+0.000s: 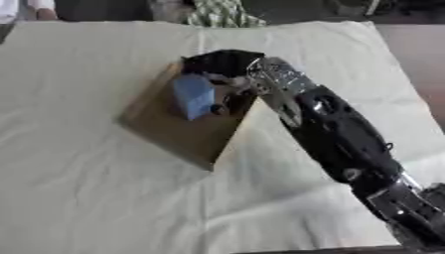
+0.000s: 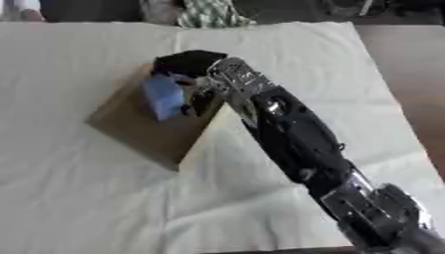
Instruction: Pick up objects on the table and place them in the box.
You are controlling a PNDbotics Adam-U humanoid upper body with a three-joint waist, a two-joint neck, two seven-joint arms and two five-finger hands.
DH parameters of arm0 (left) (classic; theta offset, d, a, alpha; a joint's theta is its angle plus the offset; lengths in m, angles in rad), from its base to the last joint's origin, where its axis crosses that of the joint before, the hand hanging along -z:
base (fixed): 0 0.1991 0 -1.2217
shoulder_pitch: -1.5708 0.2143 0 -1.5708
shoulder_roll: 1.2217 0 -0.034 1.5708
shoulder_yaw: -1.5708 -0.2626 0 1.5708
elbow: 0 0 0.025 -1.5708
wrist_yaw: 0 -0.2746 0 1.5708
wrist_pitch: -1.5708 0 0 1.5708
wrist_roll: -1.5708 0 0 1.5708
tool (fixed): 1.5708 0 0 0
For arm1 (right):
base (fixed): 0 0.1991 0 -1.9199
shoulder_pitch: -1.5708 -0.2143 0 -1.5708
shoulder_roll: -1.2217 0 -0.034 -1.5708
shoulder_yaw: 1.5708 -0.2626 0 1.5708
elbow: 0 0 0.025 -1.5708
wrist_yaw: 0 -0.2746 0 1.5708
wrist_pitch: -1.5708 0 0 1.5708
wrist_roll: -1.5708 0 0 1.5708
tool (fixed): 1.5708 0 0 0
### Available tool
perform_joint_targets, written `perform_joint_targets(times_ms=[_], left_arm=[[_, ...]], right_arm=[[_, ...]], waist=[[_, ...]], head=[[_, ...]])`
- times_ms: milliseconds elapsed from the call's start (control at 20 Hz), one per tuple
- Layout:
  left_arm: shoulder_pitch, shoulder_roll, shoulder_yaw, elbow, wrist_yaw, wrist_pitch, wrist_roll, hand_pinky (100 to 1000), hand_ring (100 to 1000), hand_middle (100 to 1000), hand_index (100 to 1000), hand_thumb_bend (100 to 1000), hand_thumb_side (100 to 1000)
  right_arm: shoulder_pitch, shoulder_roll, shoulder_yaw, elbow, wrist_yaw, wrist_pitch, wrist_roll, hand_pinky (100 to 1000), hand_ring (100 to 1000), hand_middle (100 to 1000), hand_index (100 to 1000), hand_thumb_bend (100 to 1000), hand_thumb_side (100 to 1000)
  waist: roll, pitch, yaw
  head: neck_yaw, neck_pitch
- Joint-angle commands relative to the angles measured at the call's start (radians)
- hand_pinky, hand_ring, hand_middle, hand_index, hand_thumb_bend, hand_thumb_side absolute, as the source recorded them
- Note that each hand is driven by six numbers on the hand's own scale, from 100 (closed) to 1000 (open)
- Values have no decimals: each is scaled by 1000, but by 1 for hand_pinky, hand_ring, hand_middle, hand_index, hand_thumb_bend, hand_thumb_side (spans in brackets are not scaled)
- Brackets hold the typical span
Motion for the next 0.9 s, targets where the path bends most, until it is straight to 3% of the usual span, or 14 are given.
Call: perform_joint_targets(times_ms=[50, 250, 400, 450, 550, 900], left_arm=[[-9, 11, 4, -14, 4, 0, -4, 626, 762, 561, 658, 270, 706], [-8, 13, 5, -14, 4, 1, -3, 627, 762, 561, 658, 270, 707], [-6, 15, 7, -14, 3, 1, -1, 626, 762, 561, 658, 271, 707], [-6, 15, 7, -14, 3, 1, 0, 627, 762, 561, 659, 271, 707], [-6, 16, 8, -14, 2, 1, 1, 627, 763, 562, 659, 272, 706], [-3, 20, 12, -14, -1, 0, 6, 628, 764, 562, 659, 270, 706]], right_arm=[[-30, -35, -18, -54, -17, 26, 8, 975, 1000, 1000, 1000, 312, 100], [-40, -63, -25, -86, -16, 39, 19, 973, 1000, 1000, 1000, 330, 100], [-46, -90, -39, -136, -23, 55, 16, 961, 1000, 1000, 1000, 267, 100], [-47, -98, -46, -156, -29, 60, 13, 955, 993, 1000, 1000, 170, 162], [-43, -117, -68, -204, -54, 67, 6, 944, 975, 1000, 1000, 100, 267], [-4, -211, -118, -363, -151, 81, -5, 939, 960, 1000, 1000, 100, 280]], waist=[[5, -21, -2], [6, -23, -4], [6, -25, -7], [6, -26, -8], [5, -27, -11], [7, -28, -22]], head=[[4, -2], [7, -1], [11, 0], [13, 0], [16, -1], [36, -2]])
